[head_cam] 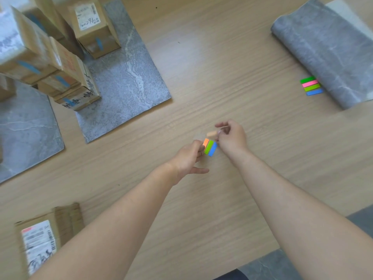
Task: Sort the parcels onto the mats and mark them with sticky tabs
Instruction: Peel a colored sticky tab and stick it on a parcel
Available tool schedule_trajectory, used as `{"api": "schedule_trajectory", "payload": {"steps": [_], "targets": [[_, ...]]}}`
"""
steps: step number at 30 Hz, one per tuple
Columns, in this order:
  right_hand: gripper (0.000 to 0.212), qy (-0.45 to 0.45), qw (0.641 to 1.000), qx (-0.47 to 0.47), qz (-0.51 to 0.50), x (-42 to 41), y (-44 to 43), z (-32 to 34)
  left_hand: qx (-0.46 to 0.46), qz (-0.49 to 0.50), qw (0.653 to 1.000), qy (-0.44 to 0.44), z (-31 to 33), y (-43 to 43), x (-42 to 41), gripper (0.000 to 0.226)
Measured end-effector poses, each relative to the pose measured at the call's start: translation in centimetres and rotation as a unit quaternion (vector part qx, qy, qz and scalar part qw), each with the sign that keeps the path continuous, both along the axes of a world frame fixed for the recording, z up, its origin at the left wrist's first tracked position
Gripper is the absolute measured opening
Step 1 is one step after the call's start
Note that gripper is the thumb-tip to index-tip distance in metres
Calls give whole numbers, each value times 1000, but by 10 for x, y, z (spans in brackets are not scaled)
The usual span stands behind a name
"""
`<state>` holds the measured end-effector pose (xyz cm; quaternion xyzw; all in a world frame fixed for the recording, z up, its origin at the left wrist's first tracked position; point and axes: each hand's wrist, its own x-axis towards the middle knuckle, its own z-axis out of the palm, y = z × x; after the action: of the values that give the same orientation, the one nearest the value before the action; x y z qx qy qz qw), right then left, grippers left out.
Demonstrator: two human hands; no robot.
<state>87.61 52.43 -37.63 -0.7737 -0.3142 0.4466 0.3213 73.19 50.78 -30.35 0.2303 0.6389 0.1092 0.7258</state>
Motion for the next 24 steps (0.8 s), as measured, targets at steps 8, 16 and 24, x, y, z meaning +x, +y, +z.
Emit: {"api": "schedule_trajectory", "payload": {"steps": [8, 16, 24], "targets": [[26, 116, 969, 158, -147, 8, -16, 37, 47, 94, 994, -2, 0, -2, -6, 29], [24, 31, 963, 253, 90, -25, -39, 82, 114, 164, 980, -8, 38, -5, -43, 15], [25, -133, 864, 380, 303, -69, -74, 108, 95, 200, 973, -73, 72, -48, -88, 8]]}}
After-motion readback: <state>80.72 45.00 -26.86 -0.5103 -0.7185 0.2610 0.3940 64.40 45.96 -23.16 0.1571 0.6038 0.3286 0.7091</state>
